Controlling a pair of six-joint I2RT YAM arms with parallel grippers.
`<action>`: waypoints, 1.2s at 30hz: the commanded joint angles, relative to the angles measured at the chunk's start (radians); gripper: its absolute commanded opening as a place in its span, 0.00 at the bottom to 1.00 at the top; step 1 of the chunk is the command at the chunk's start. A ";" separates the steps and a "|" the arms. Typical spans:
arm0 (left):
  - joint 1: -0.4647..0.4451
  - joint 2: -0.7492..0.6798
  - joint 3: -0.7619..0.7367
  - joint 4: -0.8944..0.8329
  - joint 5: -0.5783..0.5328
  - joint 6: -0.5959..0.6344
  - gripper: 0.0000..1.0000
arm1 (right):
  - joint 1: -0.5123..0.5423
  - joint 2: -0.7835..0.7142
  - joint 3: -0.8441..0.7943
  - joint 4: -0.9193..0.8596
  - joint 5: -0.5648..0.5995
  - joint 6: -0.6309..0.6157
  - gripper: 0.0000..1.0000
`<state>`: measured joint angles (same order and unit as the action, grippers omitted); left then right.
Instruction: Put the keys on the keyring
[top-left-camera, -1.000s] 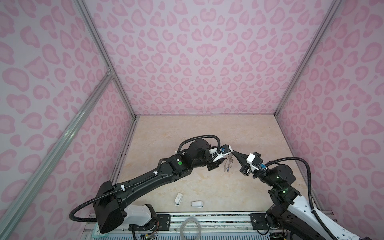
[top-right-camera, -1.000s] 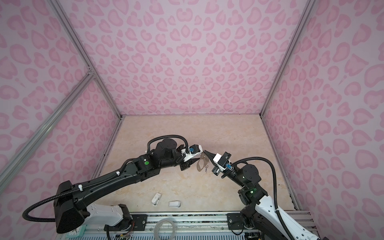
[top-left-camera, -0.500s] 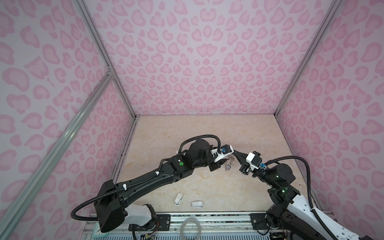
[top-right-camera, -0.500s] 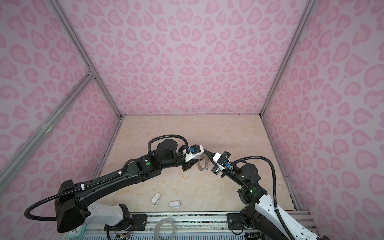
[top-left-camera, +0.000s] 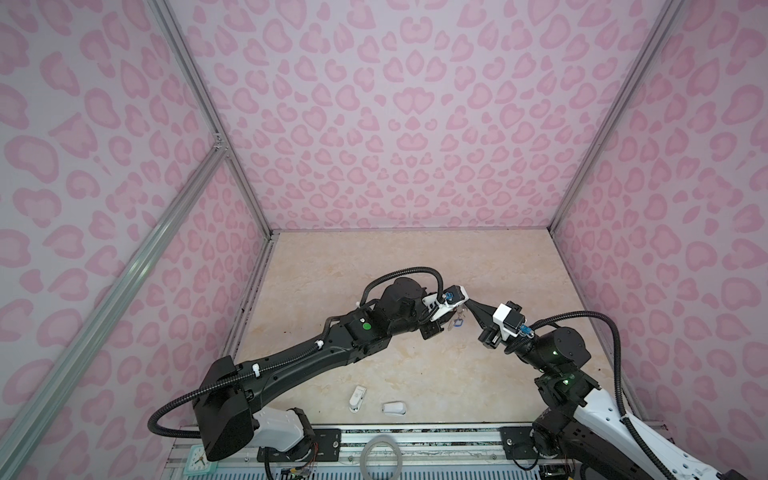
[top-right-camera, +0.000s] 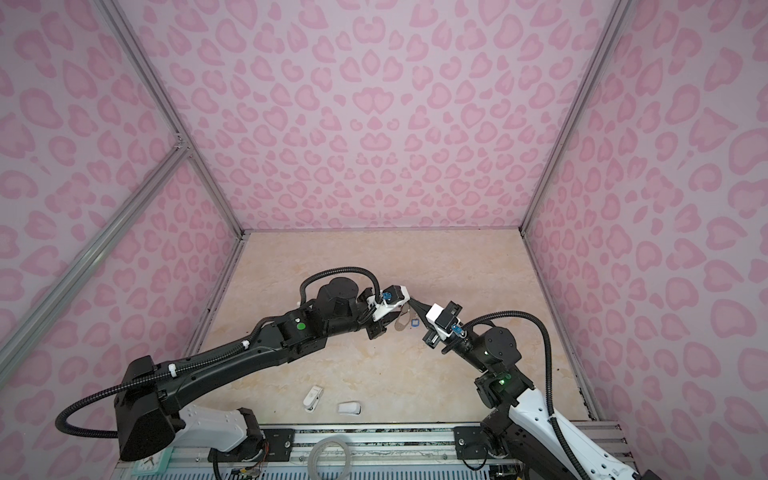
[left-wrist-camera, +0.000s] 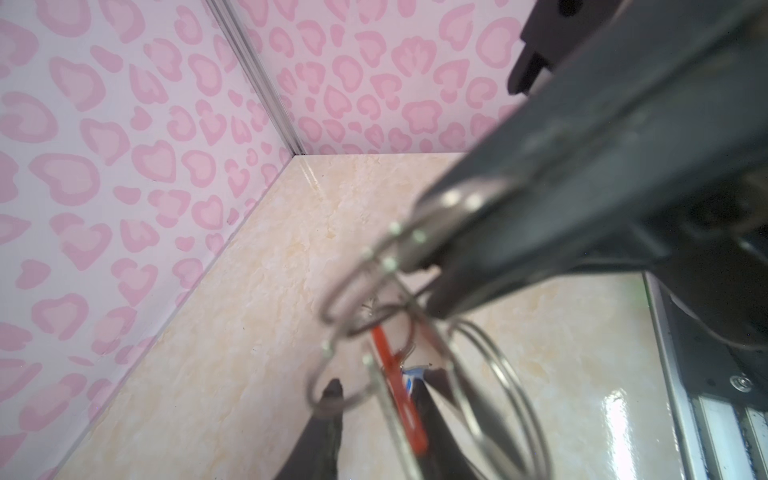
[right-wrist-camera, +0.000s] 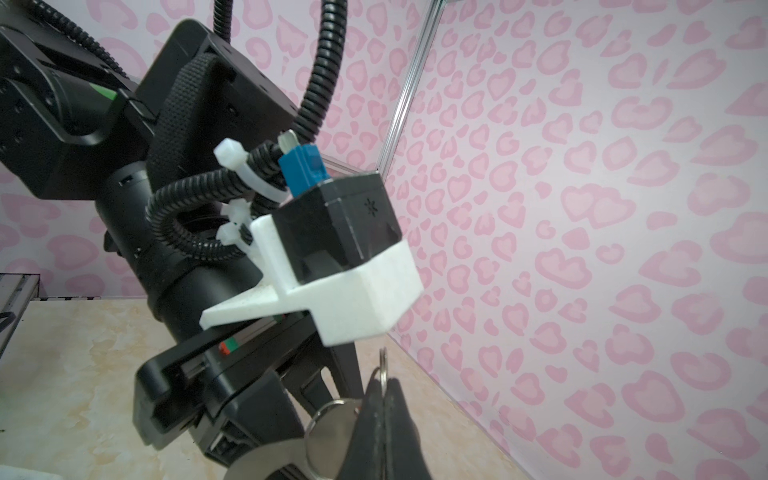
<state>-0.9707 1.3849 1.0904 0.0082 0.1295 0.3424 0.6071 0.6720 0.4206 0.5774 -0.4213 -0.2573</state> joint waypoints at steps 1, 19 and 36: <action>0.000 -0.003 0.010 0.051 -0.032 -0.005 0.28 | 0.002 0.002 -0.003 0.045 0.009 0.009 0.00; -0.002 -0.048 -0.019 0.017 0.059 0.041 0.08 | -0.001 0.026 -0.012 0.080 0.032 0.023 0.00; 0.000 -0.062 0.009 -0.123 0.113 0.178 0.03 | -0.021 0.023 -0.023 0.108 -0.058 0.081 0.00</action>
<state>-0.9703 1.3373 1.0863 -0.0448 0.2047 0.4675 0.5938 0.7002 0.3992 0.6155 -0.4561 -0.2012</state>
